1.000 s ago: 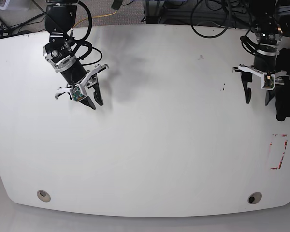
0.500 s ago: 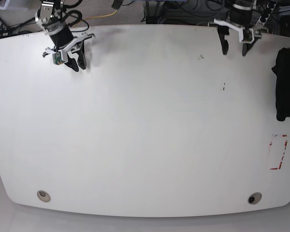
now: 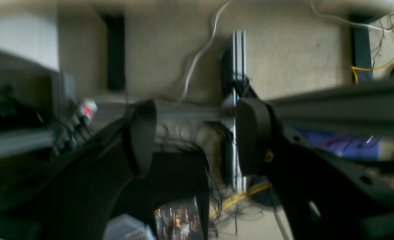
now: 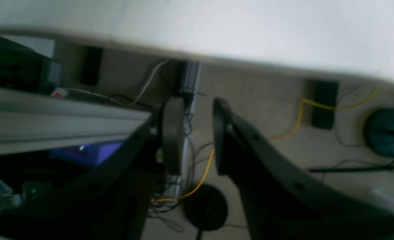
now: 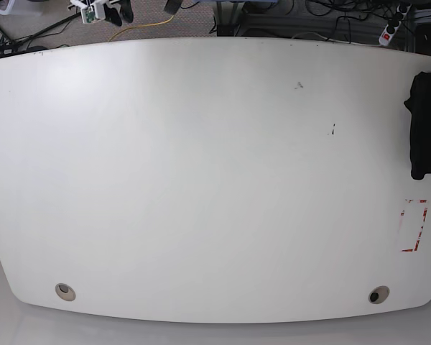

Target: Fold the T-shirt properly

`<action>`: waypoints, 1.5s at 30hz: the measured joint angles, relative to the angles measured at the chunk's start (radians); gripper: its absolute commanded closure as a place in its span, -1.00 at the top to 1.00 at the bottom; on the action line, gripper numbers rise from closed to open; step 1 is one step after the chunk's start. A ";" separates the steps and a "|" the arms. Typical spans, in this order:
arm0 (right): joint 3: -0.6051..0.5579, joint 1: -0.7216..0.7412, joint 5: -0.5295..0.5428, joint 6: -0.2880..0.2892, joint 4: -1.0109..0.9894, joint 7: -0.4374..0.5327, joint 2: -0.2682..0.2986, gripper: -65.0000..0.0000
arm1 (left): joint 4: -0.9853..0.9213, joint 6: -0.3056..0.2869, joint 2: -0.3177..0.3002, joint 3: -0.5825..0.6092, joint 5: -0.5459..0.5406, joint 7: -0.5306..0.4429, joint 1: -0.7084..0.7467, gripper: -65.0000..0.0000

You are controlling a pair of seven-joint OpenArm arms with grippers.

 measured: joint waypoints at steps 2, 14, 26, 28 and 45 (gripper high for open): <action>-0.008 -0.024 0.005 0.005 -0.016 0.005 -0.017 -0.56 | -0.090 -0.007 -0.039 0.013 0.001 0.001 -0.026 0.07; -0.150 0.119 -0.006 -0.007 -0.418 0.005 0.010 -0.56 | -0.616 0.000 -0.163 0.082 0.006 0.042 -0.329 0.06; -0.146 0.454 -0.230 -0.054 -0.842 0.017 -0.029 -0.56 | -1.081 0.028 -0.203 0.080 0.060 0.024 -0.642 0.06; -0.151 0.503 -0.249 -0.095 -0.898 0.025 -0.031 -0.56 | -1.165 0.074 -0.197 0.080 0.080 0.020 -0.689 0.06; -0.150 0.840 -0.403 -0.274 -1.368 0.021 -0.023 -0.55 | -1.617 0.254 -0.195 0.079 0.098 0.024 -1.021 0.06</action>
